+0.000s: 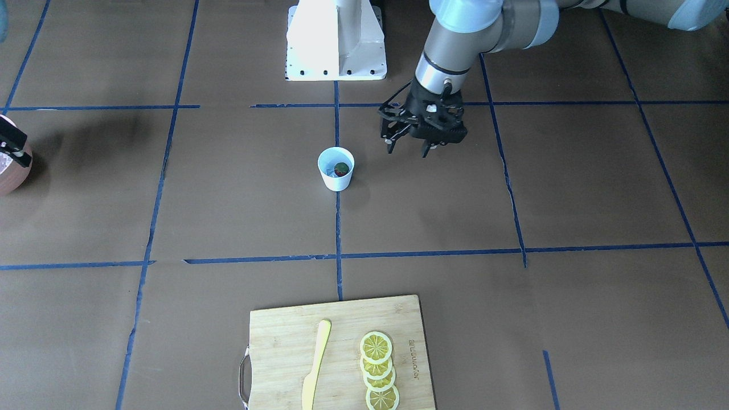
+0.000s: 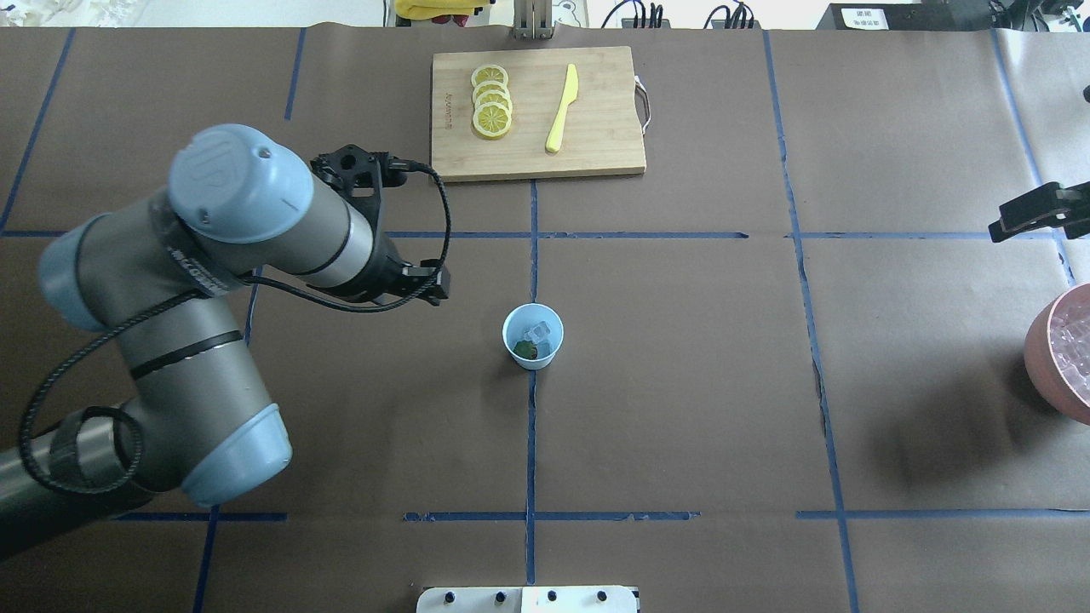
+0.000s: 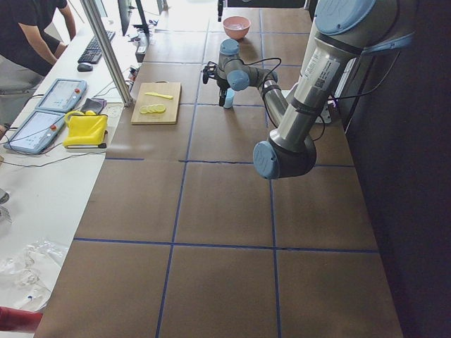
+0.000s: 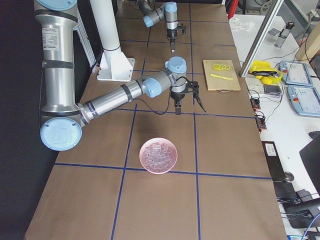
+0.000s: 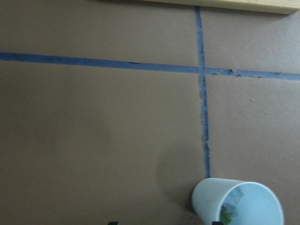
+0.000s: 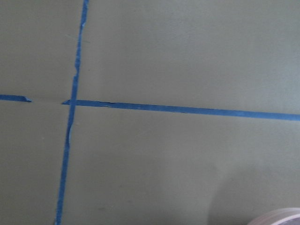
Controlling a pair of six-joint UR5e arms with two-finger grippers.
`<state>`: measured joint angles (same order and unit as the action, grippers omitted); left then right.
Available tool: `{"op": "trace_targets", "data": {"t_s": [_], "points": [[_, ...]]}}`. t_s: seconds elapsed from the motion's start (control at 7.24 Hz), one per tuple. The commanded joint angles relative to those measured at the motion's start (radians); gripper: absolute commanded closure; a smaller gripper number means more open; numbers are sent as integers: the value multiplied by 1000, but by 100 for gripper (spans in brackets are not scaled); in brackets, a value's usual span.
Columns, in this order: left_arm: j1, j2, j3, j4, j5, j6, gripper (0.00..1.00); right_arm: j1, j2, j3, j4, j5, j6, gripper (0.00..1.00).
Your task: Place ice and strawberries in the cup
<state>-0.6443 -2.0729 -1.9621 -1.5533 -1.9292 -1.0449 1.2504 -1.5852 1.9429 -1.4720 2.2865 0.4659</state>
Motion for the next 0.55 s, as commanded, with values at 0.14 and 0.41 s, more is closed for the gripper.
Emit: {"op": "trace_targets", "data": {"t_s": [0.14,0.41], "points": [[-322,303,-211,190,-170,556,26,130,1,-154,-2,19,-292,1],[-534,404,-137,257,-194,895,24,174,-15,-211,-2,19,-419,1]]}}
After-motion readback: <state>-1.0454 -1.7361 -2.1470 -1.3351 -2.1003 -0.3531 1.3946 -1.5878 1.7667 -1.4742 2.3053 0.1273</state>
